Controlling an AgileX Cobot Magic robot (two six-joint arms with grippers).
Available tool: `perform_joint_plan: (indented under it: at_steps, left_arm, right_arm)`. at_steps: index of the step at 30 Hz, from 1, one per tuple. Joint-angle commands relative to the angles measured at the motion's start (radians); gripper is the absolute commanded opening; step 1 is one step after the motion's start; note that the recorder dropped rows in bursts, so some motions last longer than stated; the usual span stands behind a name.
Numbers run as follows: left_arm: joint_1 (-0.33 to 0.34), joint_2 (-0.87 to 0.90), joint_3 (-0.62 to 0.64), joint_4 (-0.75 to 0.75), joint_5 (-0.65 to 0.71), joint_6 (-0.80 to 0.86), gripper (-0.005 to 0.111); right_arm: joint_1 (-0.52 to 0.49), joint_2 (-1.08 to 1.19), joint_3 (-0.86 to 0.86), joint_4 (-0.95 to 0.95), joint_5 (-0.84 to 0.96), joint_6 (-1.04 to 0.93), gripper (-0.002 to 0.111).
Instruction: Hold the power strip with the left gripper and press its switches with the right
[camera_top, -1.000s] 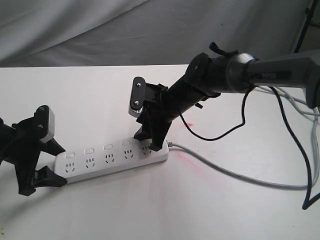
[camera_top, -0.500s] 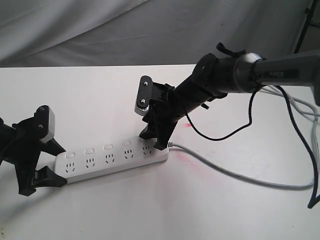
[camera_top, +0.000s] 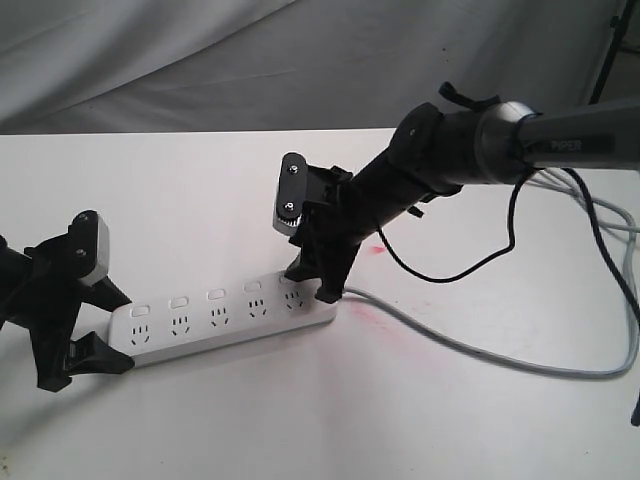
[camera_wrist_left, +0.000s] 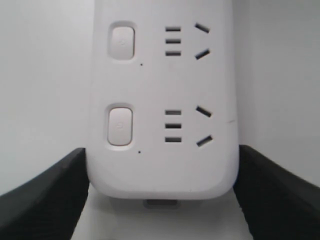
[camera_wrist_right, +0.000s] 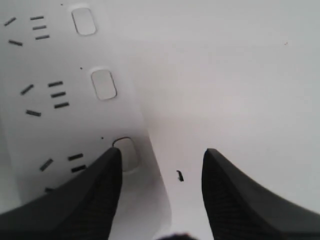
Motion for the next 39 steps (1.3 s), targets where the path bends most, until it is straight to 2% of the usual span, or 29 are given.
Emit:
perform_joint_plan:
  at_steps: [1,6,9,20,26,34,39]
  left_arm:
    - [0.0,0.0,-0.001,0.004,0.005,0.004,0.067]
    - [0.0,0.0,-0.001,0.004,0.005,0.004,0.067]
    - [0.0,0.0,-0.001,0.004,0.005,0.004,0.067]
    - [0.0,0.0,-0.001,0.004,0.005,0.004,0.067]
    - [0.0,0.0,-0.001,0.004,0.005,0.004,0.067]
    - [0.0,0.0,-0.001,0.004,0.005,0.004,0.067]
    - [0.0,0.0,-0.001,0.004,0.005,0.004,0.067]
  right_arm:
    - [0.001,-0.079,0.005,-0.004,0.027,-0.011,0.047]
    - [0.001,-0.143,0.005,-0.004,0.051,-0.01,0.046]
    - [0.001,-0.187,0.028,0.021,0.064,-0.005,0.042]
    - [-0.001,-0.417,0.217,0.04,-0.052,-0.015,0.0]
    - [-0.003,-0.574,0.368,0.108,-0.102,-0.015,0.0]
    - [-0.003,-1.141,0.756,0.254,-0.247,0.08,0.0]
    - [-0.001,-1.35,0.959,0.345,-0.278,0.115,0.0]
